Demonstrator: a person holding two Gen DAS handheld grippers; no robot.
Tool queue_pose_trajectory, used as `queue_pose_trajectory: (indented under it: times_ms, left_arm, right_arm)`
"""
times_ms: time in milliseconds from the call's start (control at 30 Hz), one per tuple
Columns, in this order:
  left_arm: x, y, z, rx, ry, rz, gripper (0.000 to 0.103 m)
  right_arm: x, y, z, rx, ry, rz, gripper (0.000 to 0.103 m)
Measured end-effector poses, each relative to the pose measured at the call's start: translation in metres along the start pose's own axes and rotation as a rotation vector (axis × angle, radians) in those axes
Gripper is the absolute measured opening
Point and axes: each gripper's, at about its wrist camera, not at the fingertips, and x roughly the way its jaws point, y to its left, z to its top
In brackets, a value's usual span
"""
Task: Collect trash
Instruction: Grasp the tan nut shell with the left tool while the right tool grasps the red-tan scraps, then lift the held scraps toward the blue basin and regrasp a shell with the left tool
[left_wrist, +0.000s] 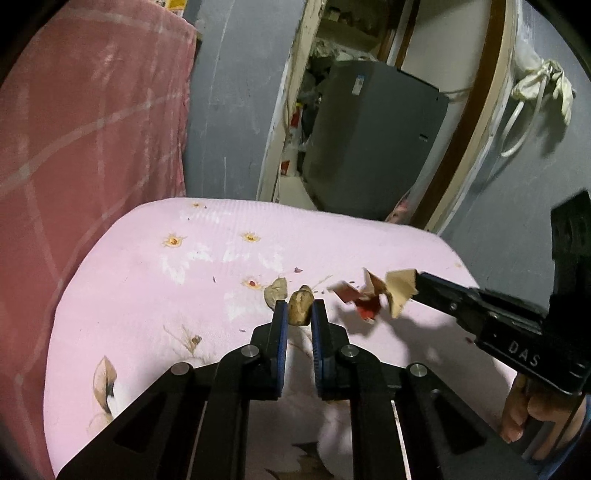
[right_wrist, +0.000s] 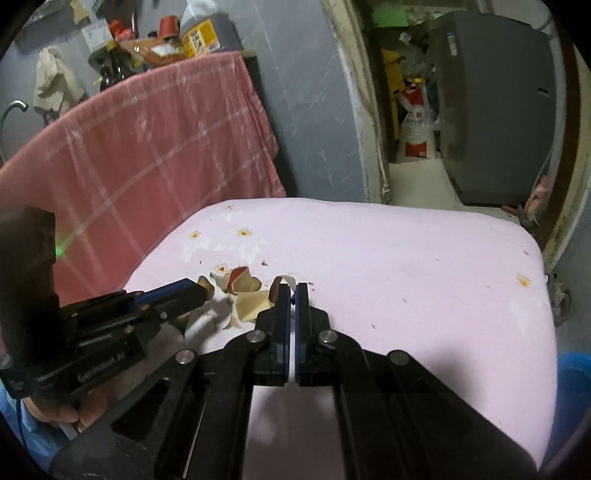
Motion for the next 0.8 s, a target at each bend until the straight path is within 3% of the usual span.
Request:
queue_pose_trajectory:
  times_ms: [467, 800]
  left_arm:
    - [-0.06, -0.047, 0.0, -0.023, -0.216, -0.051, 0.01]
    - [-0.092, -0.109, 0.006, 0.033, -0.342, -0.135, 0.008]
  right_arm:
    - [-0.097, -0.005, -0.015, 0.077, -0.228, -0.043, 0.002]
    - [-0.184, -0.006, -0.016, 0.043, -0.413, -0.154, 0.002]
